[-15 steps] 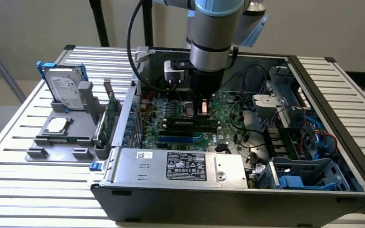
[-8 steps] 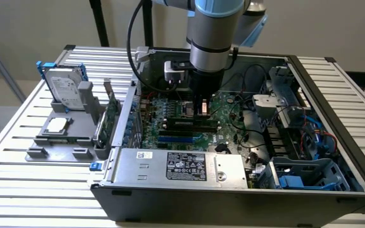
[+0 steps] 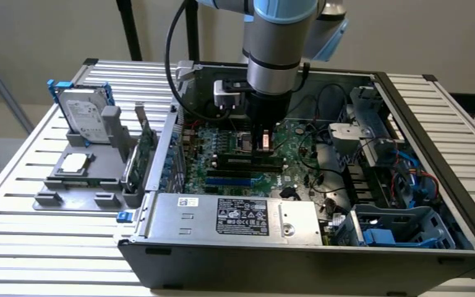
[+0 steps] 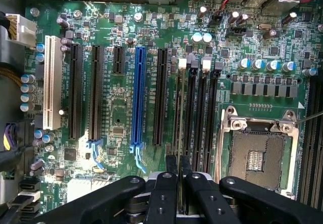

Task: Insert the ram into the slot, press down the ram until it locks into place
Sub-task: 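Insert the ram into the slot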

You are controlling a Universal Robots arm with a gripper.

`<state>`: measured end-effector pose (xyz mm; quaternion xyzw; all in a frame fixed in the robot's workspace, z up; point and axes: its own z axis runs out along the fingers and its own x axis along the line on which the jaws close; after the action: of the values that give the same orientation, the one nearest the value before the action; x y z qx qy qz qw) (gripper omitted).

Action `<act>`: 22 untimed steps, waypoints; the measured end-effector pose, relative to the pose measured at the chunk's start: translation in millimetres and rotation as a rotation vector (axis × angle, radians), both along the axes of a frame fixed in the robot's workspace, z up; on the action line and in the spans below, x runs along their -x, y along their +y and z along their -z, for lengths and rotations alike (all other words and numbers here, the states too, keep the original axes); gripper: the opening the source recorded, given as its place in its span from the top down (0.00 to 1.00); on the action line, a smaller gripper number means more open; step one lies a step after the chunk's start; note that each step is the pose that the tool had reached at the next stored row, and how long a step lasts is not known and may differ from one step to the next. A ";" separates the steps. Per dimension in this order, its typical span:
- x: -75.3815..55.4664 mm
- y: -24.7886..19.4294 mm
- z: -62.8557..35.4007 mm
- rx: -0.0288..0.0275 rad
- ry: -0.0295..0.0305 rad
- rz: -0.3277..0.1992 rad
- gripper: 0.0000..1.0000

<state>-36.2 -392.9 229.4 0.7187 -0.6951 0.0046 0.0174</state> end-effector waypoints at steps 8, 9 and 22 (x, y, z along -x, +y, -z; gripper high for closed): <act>-0.3 0.0 0.4 -0.0002 -0.0001 0.005 0.86; -0.4 0.0 0.3 -0.0002 -0.0001 0.005 0.86; 0.7 -0.3 0.9 -0.0002 -0.0129 0.014 0.86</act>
<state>-36.9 -393.1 228.5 0.7138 -0.7001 0.0090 0.0129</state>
